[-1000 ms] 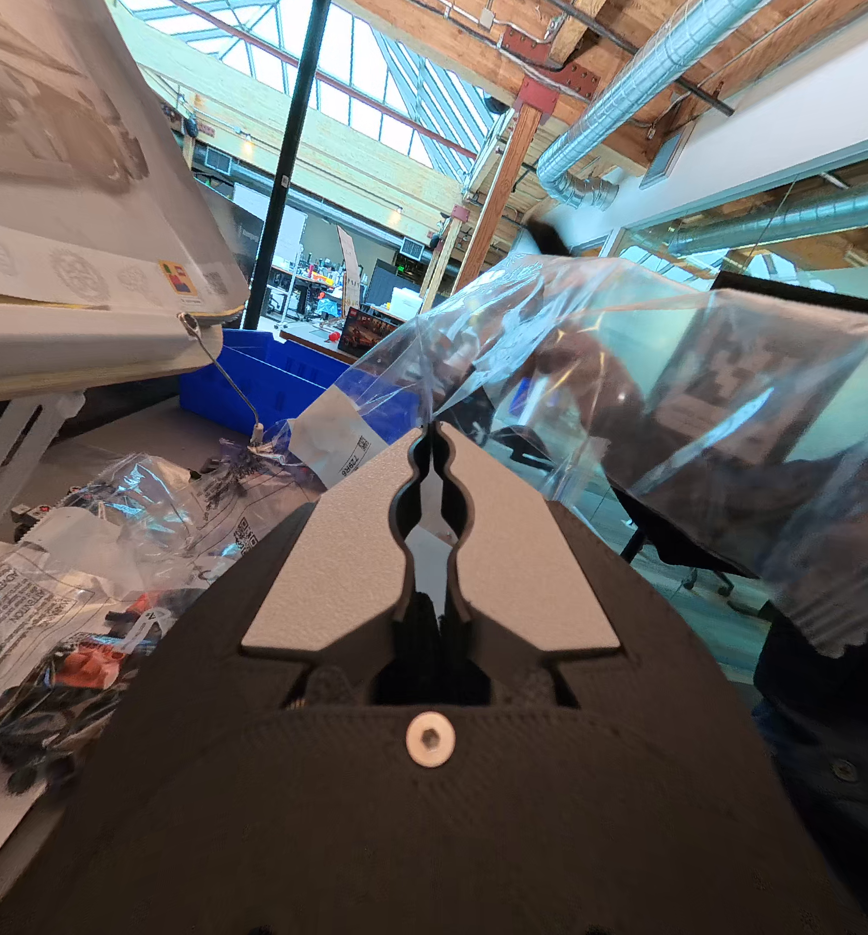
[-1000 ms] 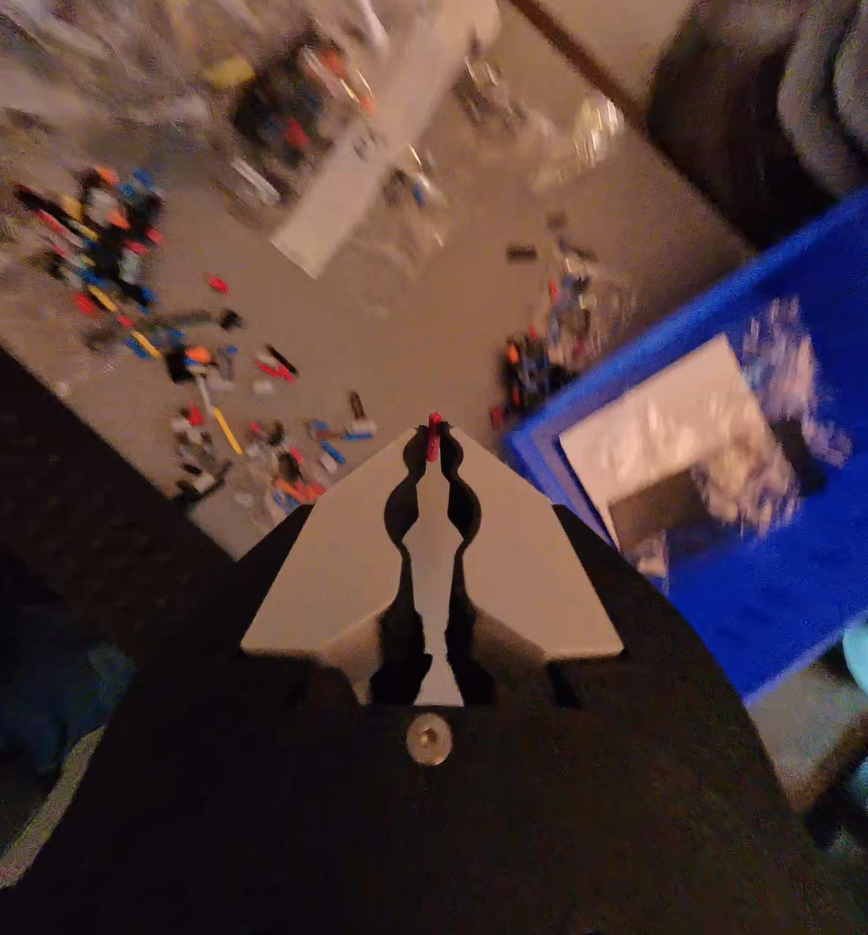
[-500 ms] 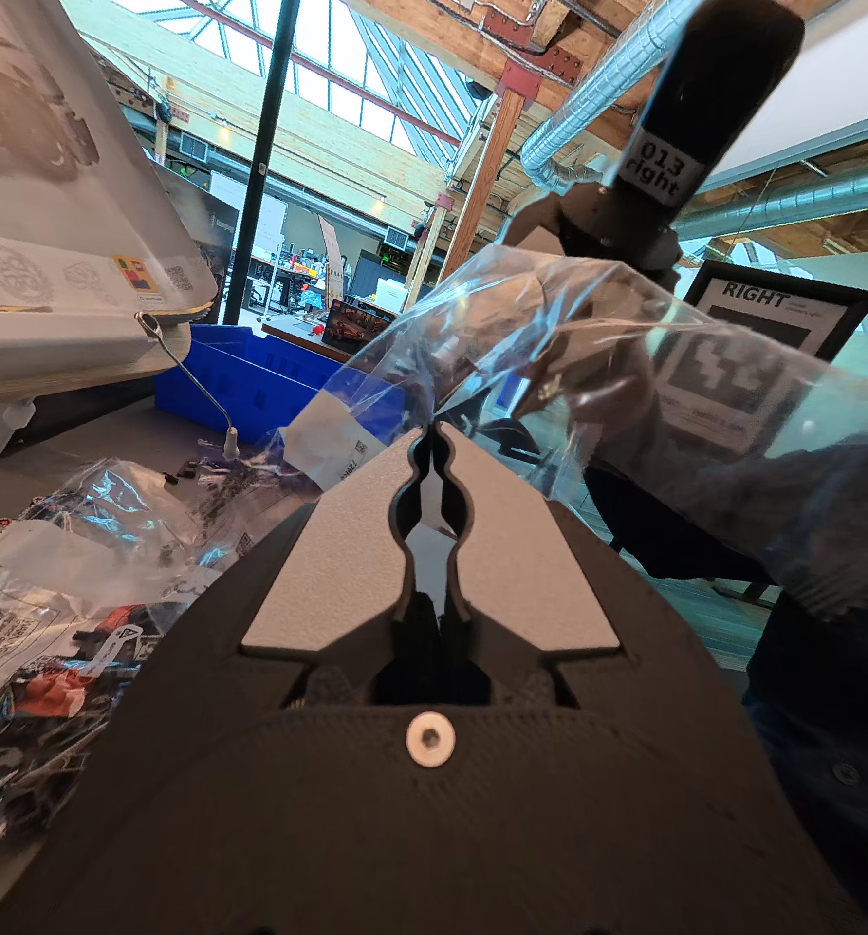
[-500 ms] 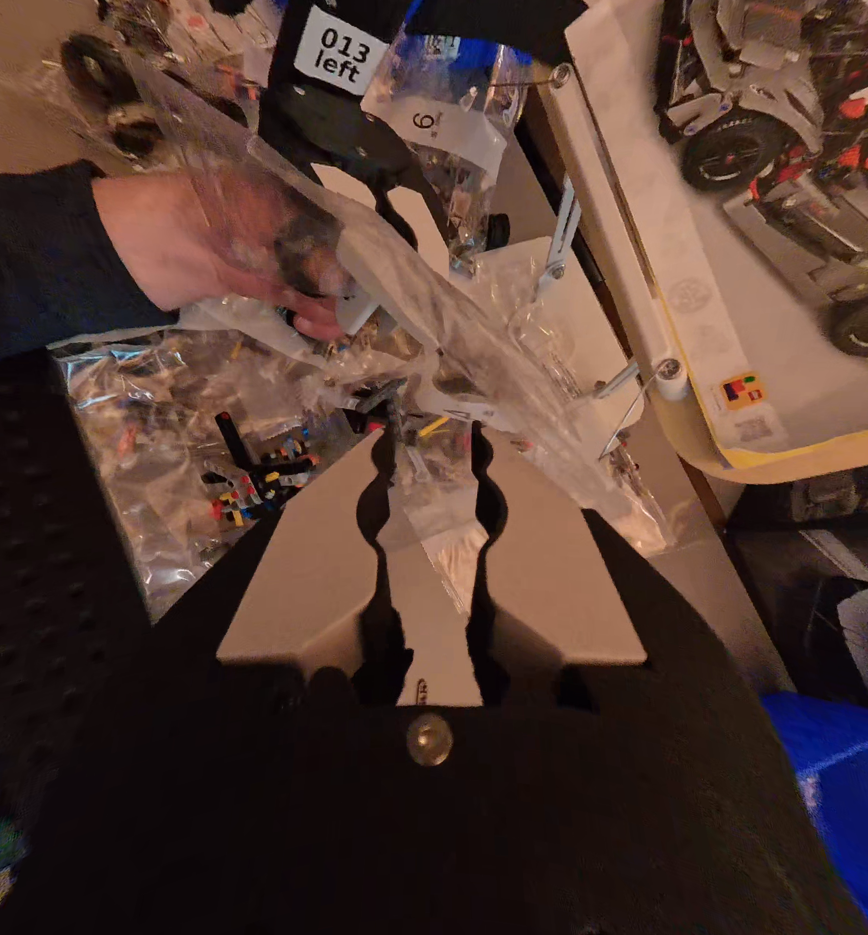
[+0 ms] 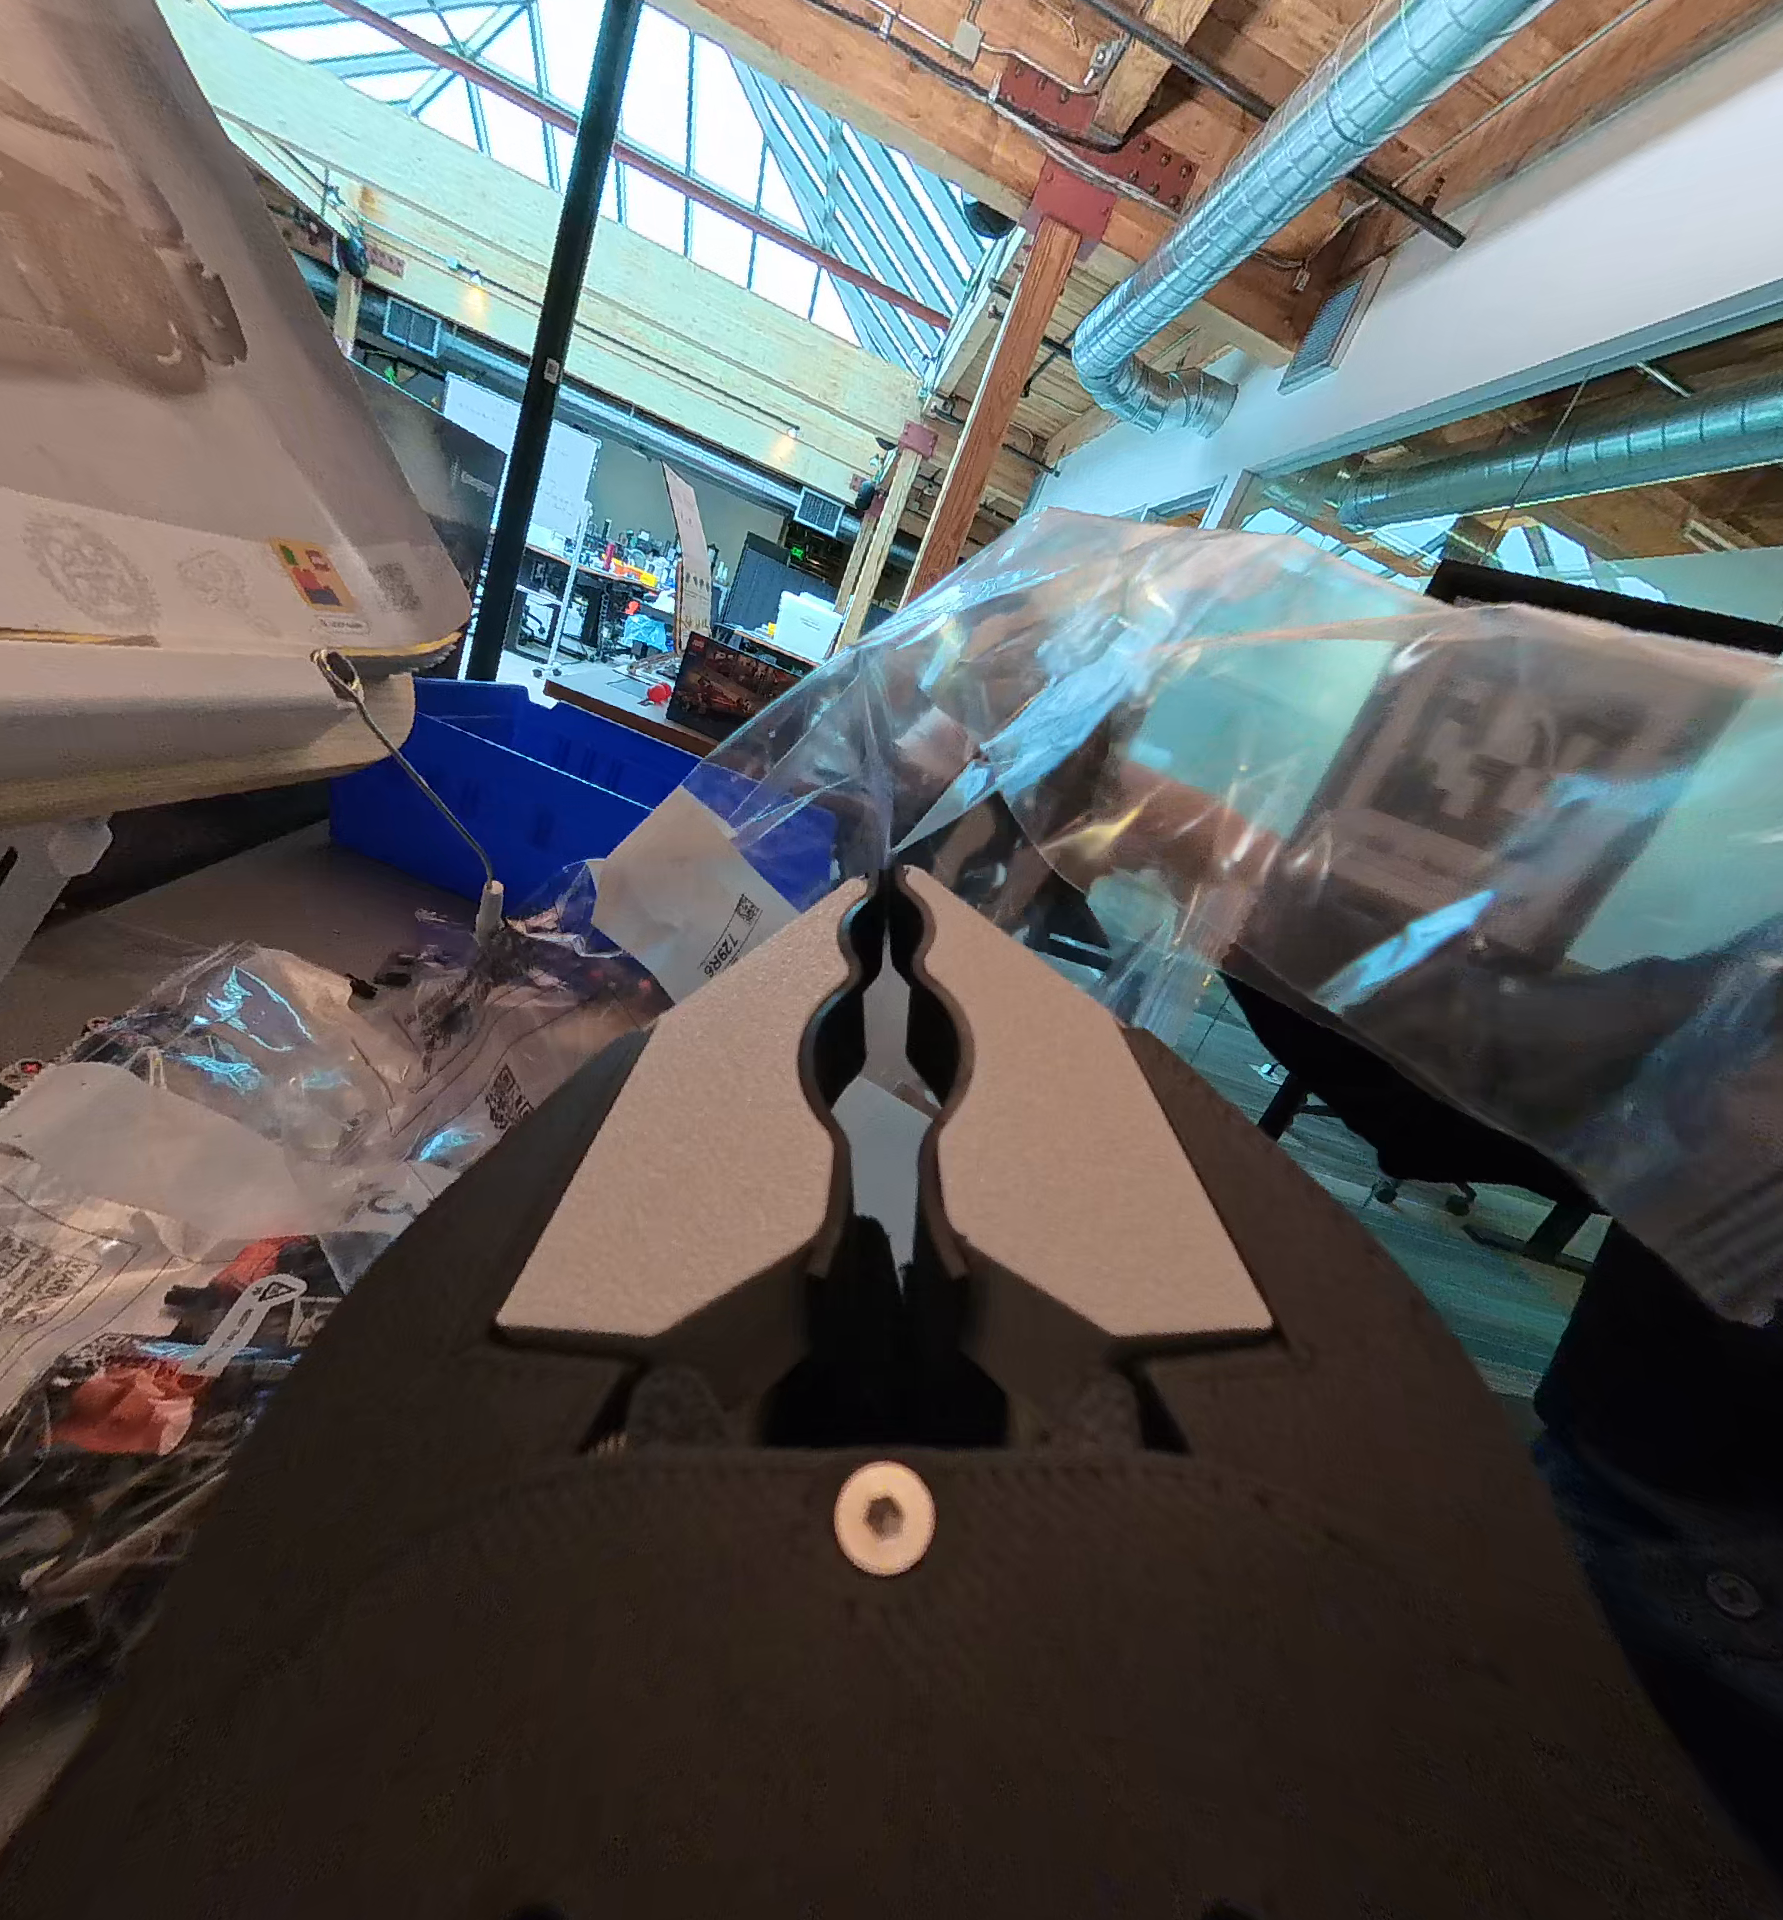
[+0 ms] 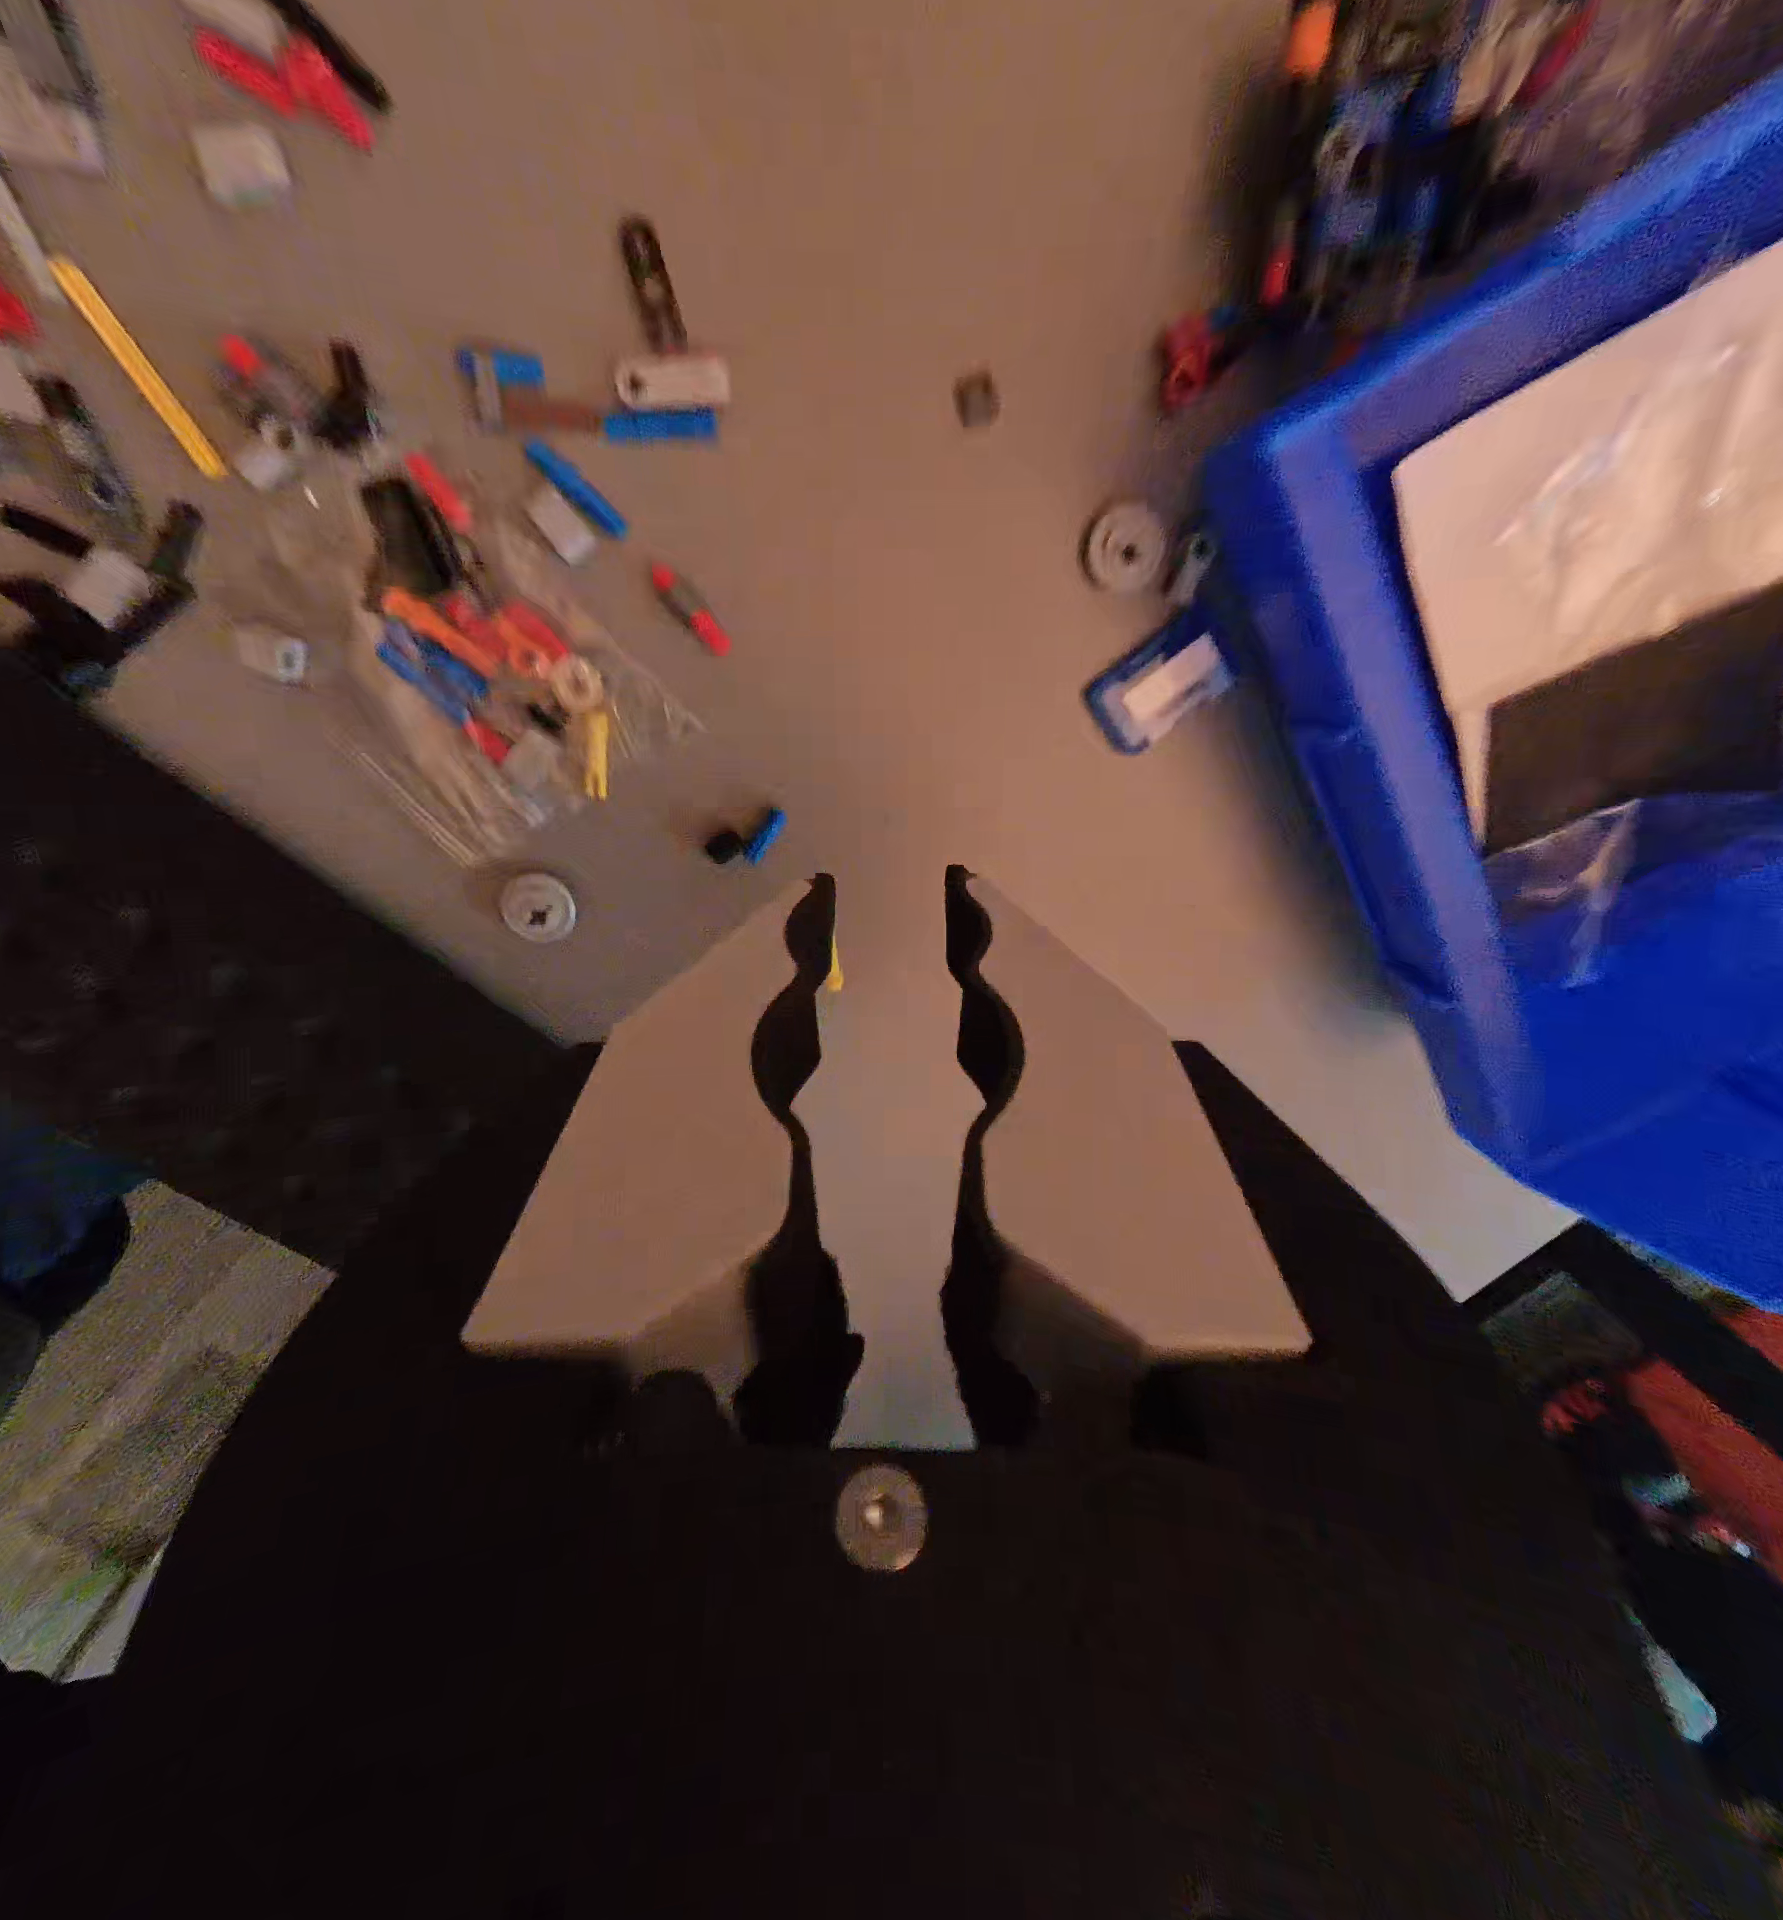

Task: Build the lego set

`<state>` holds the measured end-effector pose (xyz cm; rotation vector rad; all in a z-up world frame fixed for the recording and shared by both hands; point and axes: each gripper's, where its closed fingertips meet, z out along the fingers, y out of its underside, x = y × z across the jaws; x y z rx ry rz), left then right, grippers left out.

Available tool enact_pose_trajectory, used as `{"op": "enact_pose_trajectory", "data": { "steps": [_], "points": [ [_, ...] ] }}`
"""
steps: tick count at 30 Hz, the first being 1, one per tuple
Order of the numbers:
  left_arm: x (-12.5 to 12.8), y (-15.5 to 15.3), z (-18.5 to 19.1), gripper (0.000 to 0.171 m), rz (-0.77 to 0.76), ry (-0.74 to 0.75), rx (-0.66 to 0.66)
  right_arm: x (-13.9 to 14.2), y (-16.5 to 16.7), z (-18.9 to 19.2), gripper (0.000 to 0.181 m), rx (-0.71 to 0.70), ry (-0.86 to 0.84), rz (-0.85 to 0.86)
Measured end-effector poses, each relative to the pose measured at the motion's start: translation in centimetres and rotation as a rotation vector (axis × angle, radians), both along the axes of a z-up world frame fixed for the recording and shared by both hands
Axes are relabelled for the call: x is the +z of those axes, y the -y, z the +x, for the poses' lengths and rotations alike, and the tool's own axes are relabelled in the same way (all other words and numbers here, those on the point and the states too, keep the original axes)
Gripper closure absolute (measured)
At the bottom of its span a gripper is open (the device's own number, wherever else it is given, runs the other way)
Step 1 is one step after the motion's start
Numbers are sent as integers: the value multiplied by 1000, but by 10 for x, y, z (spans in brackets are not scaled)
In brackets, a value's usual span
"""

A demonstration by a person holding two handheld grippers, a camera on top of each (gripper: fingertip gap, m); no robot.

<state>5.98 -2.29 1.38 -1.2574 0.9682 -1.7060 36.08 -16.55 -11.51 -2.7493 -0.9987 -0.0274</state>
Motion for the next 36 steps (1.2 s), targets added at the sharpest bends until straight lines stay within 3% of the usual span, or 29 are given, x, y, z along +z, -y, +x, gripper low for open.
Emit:
{"op": "enact_pose_trajectory", "data": {
  "steps": [3, 7, 10, 14, 18, 23, 28, 31, 36],
  "points": [
    [-1, 1, 1, 171, 2, -5, -1, -39, 23, 17, 162, -17, 6, -99],
    [-2, 0, 0, 171, 1, -8, 4, -62, 33, 25, 168, -24, 29, -136],
    [-2, -1, -1, 171, 1, -6, 7, -66, 31, 22, 181, -12, 20, -115],
    [-2, -2, -2, 171, 0, -5, 8, -62, 32, 26, 181, -27, 18, -124],
    [-1, -3, -4, 171, -4, 0, 11, -33, -1, -5, 162, -62, -160, 10],
    [0, -3, -6, 171, -1, 1, 15, -30, -45, -14, 149, 4, -59, 163],
    [1, -5, -8, 171, 0, 5, 19, -47, -76, 3, 152, -65, -41, 240],
    [1, -5, -8, 171, -2, 6, 19, -59, -83, 4, 151, -97, -122, 252],
    [-1, -5, -6, 171, -3, 0, 14, -62, -86, -2, 169, -105, -235, 273]
  ]
}}
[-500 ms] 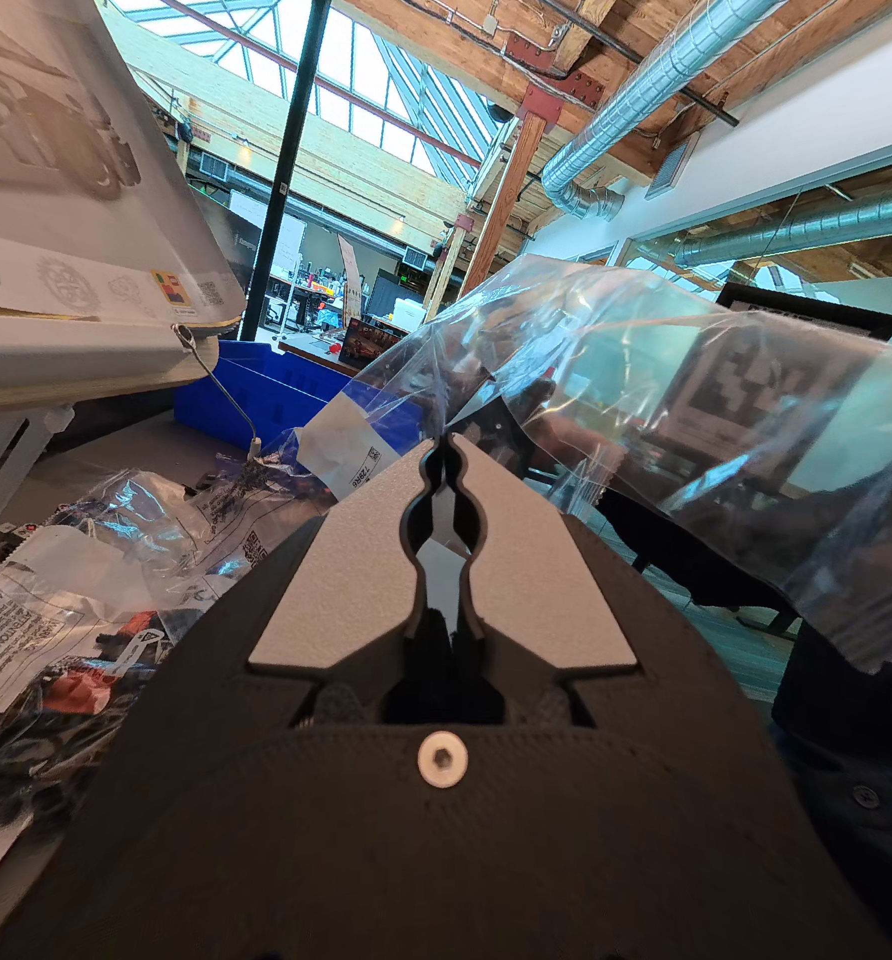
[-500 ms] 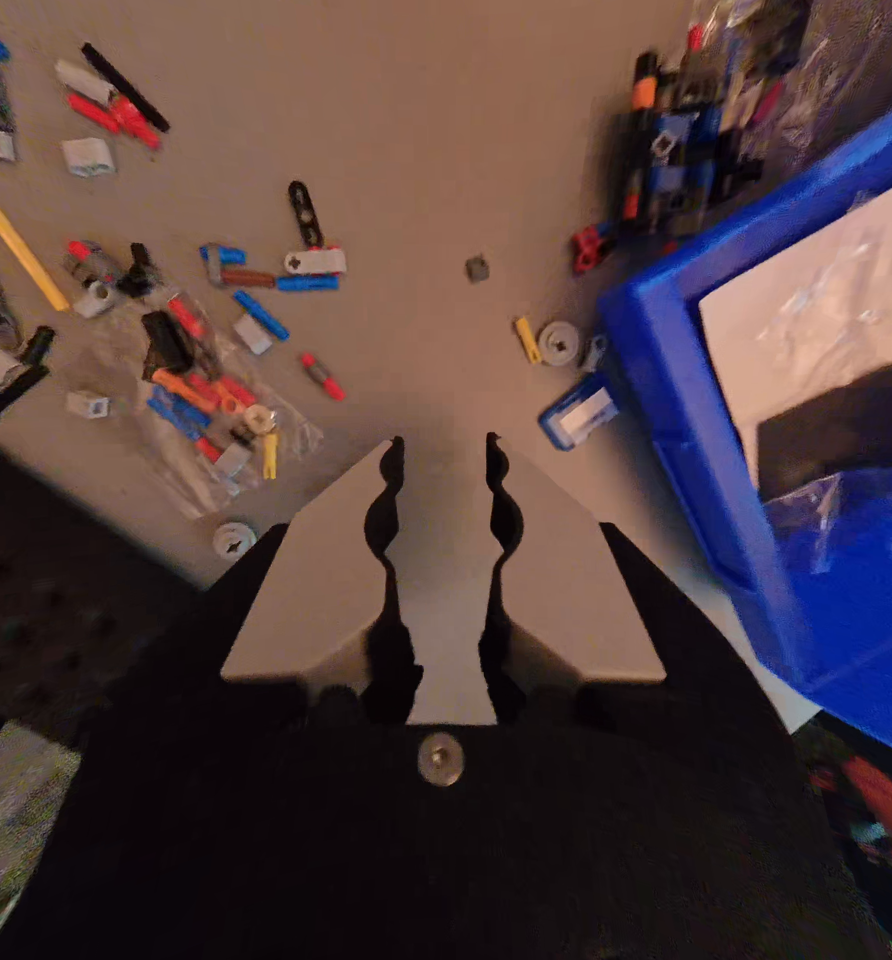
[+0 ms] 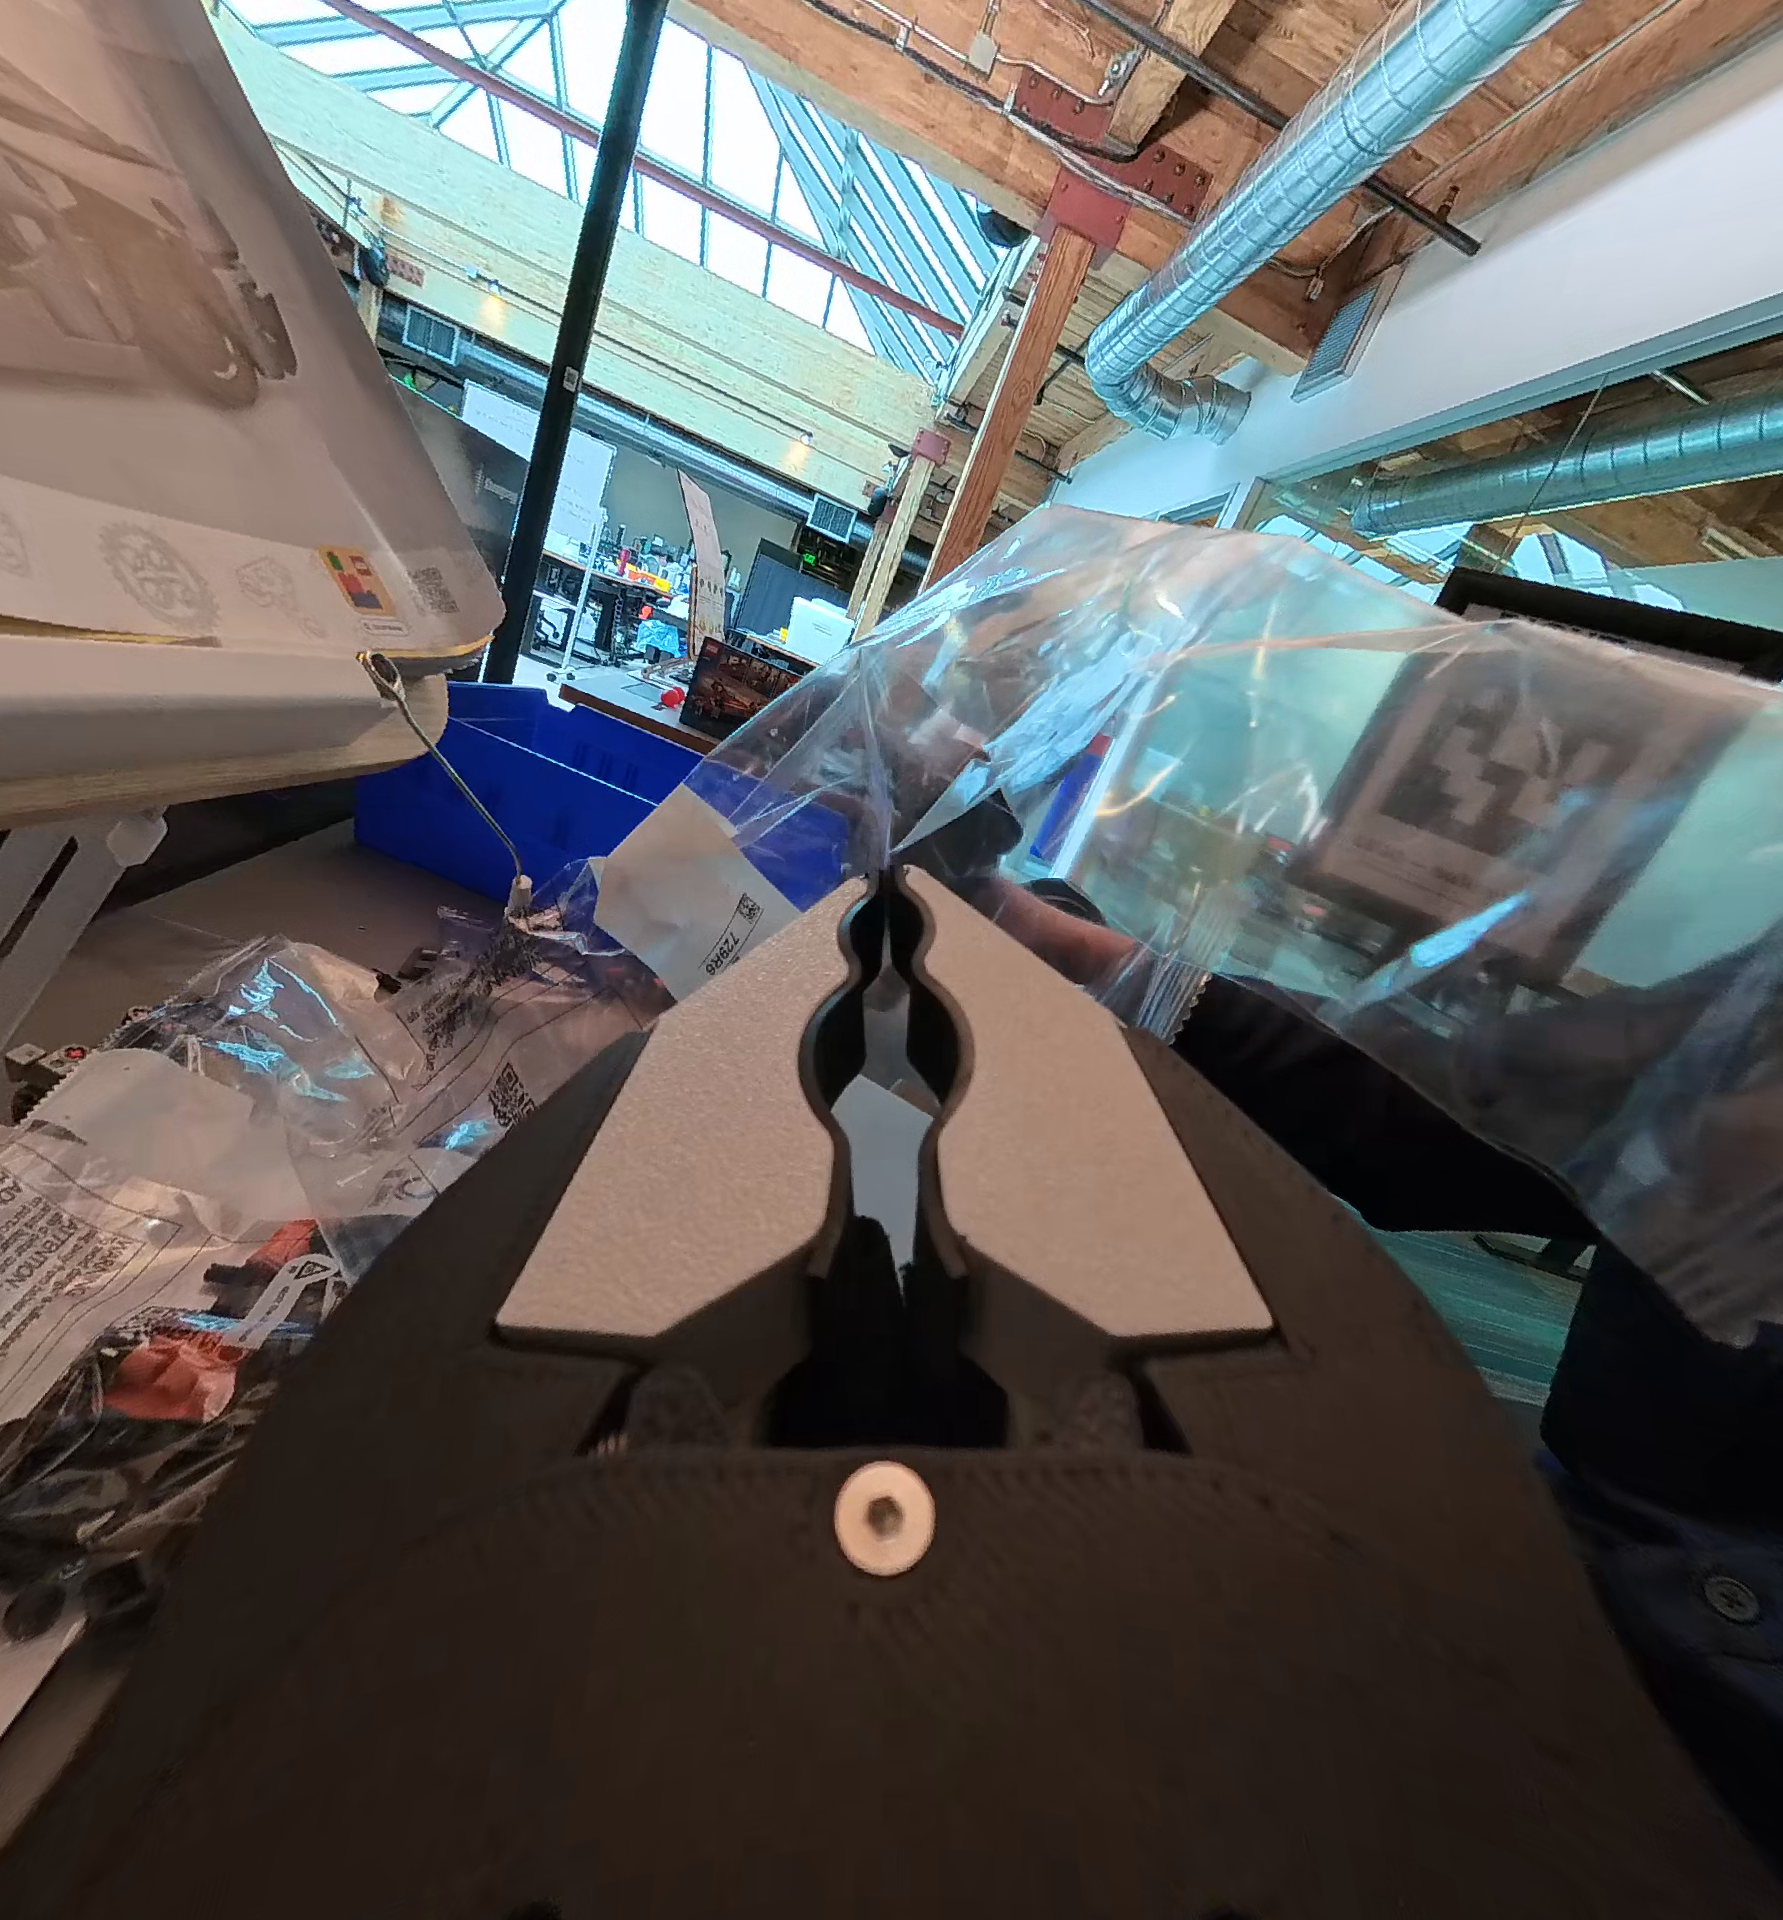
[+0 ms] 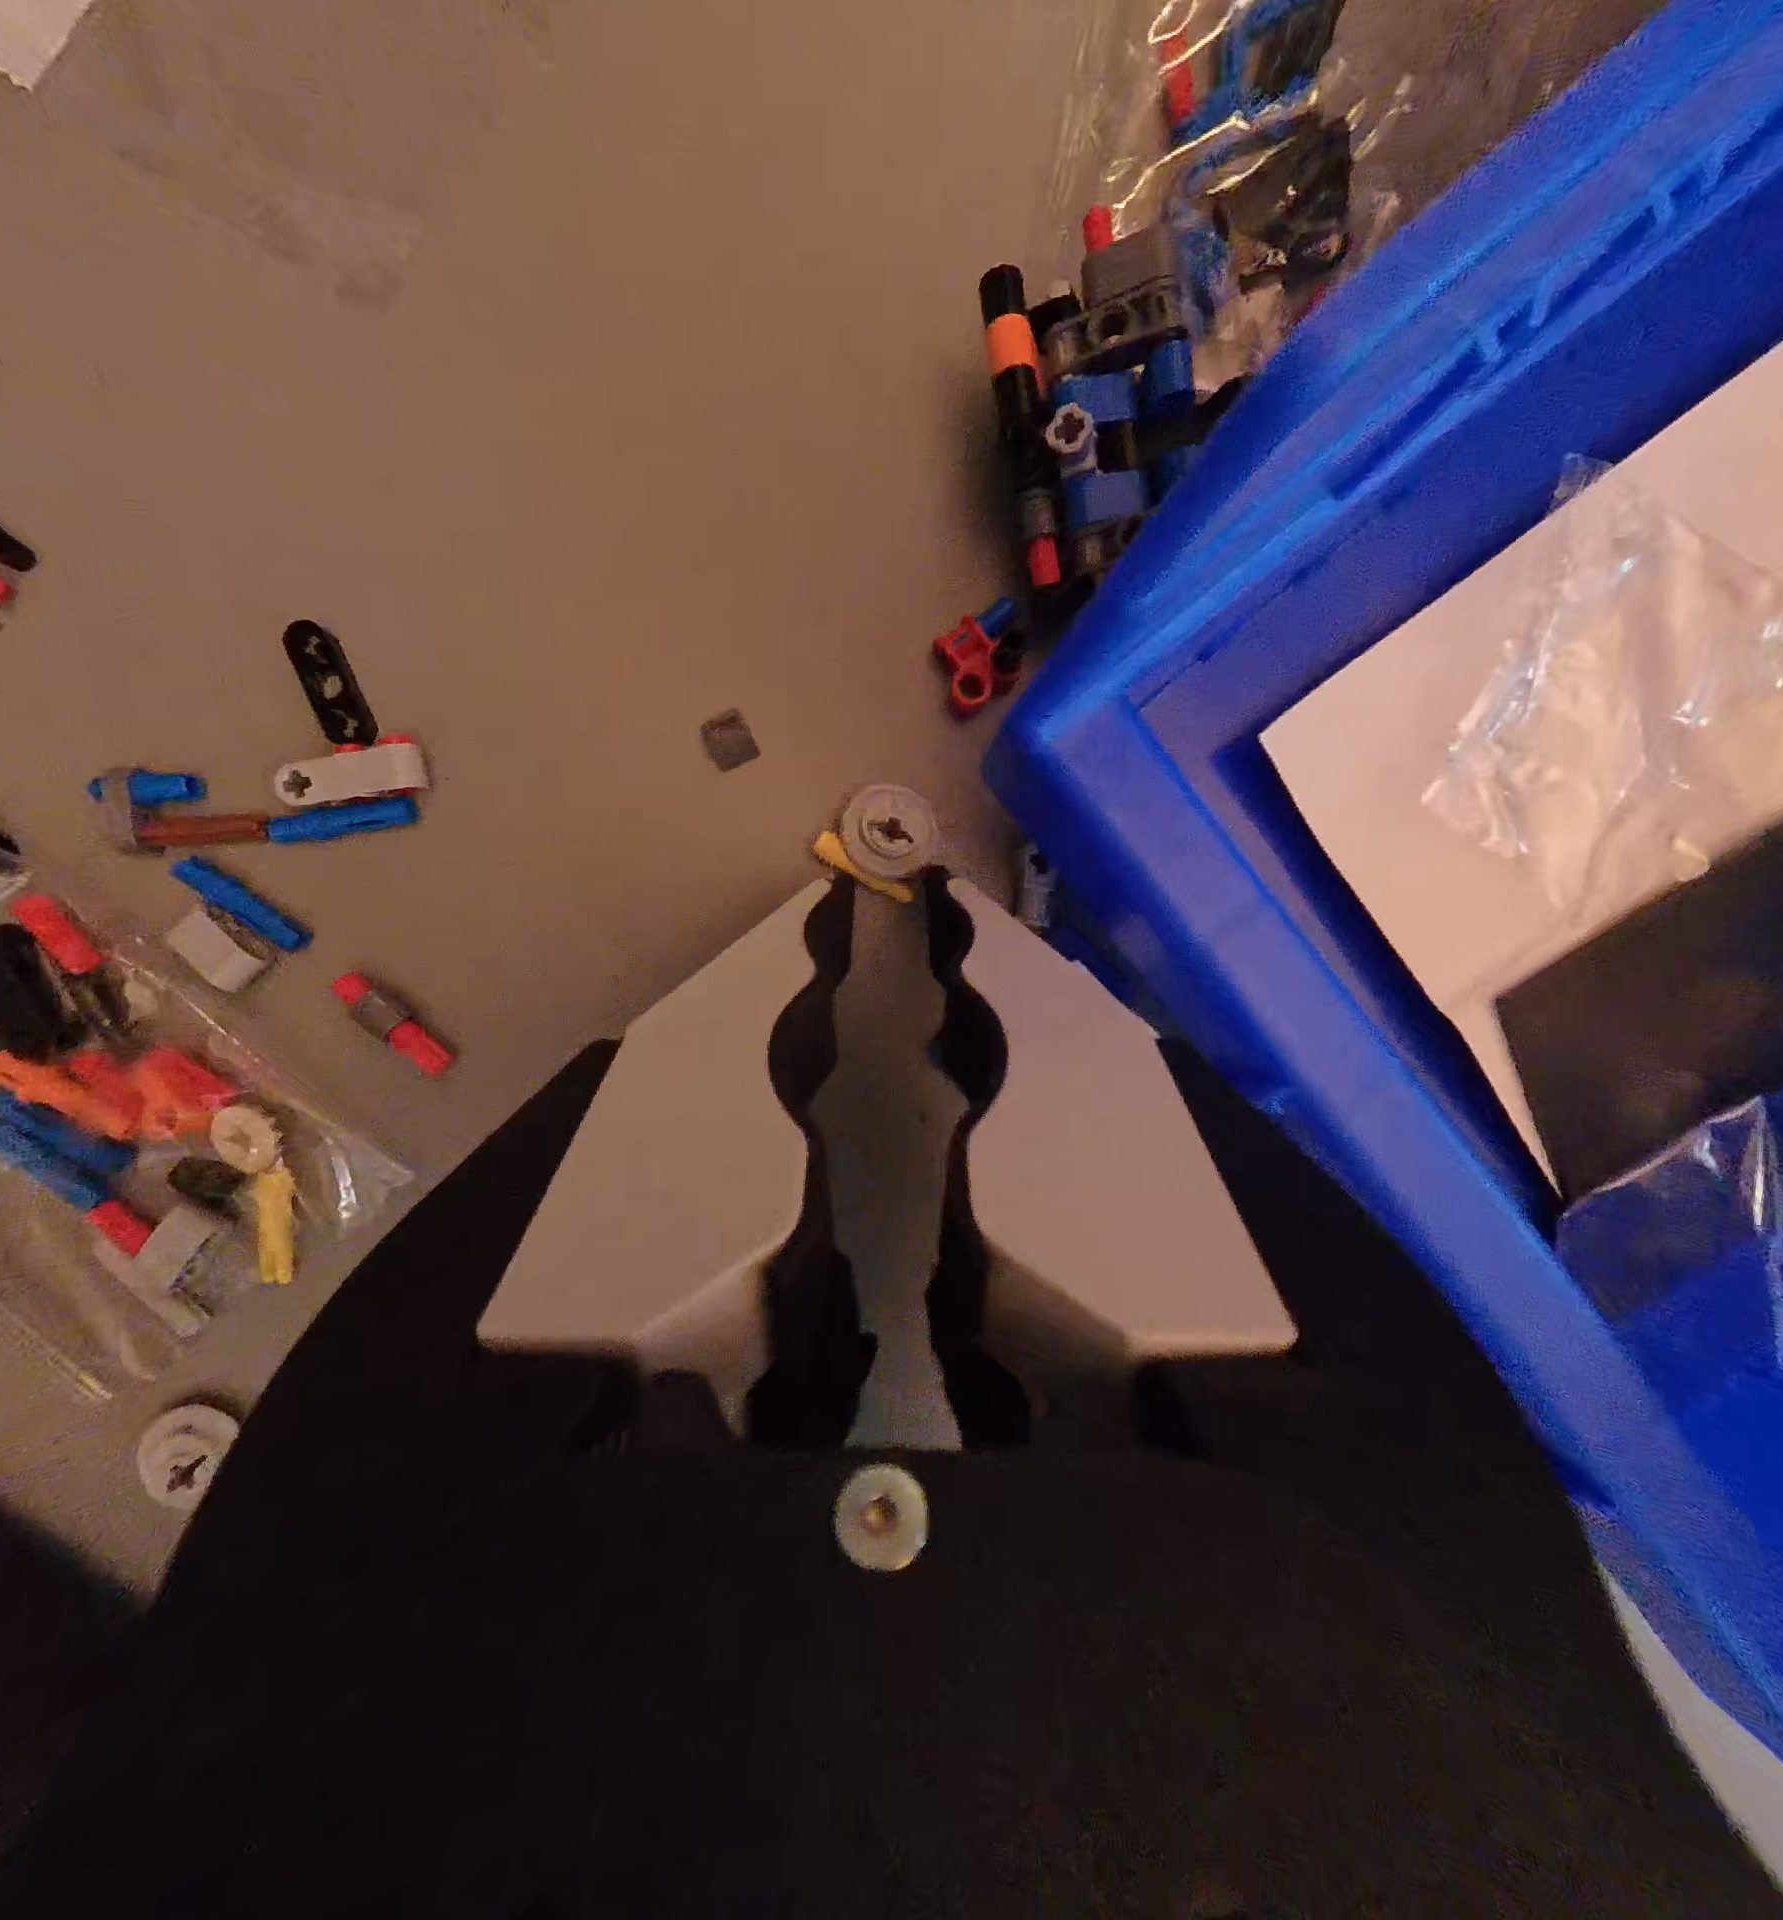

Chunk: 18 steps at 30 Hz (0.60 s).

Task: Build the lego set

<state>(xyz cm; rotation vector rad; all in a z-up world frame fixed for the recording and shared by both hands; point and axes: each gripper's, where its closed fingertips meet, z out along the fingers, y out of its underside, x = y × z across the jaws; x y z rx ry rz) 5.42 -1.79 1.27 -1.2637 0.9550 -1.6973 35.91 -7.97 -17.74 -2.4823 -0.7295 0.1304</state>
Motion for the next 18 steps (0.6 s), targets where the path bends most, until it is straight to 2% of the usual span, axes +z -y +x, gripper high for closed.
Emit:
{"op": "enact_pose_trajectory", "data": {
  "steps": [2, 8, 10, 13, 15, 18],
  "points": [
    [0, 0, 0, 171, 1, -1, 1, 0, 2, -5, 181, 27, -20, -2],
    [-1, 0, 0, 171, -1, -1, 3, 2, 14, -14, 181, 69, -14, -25],
    [-1, 0, 0, 171, -1, -2, 2, 16, 17, -28, 181, 91, -67, -3],
    [-2, 0, 2, 171, -2, -5, -3, 63, 17, -66, 181, 173, -132, 110],
    [-3, 1, 4, 171, -1, -10, -7, 110, 15, -108, 181, 264, -201, 216],
    [-3, 3, 6, 171, 3, -17, -11, 170, 11, -172, 181, 406, -207, 356]
  ]
}}
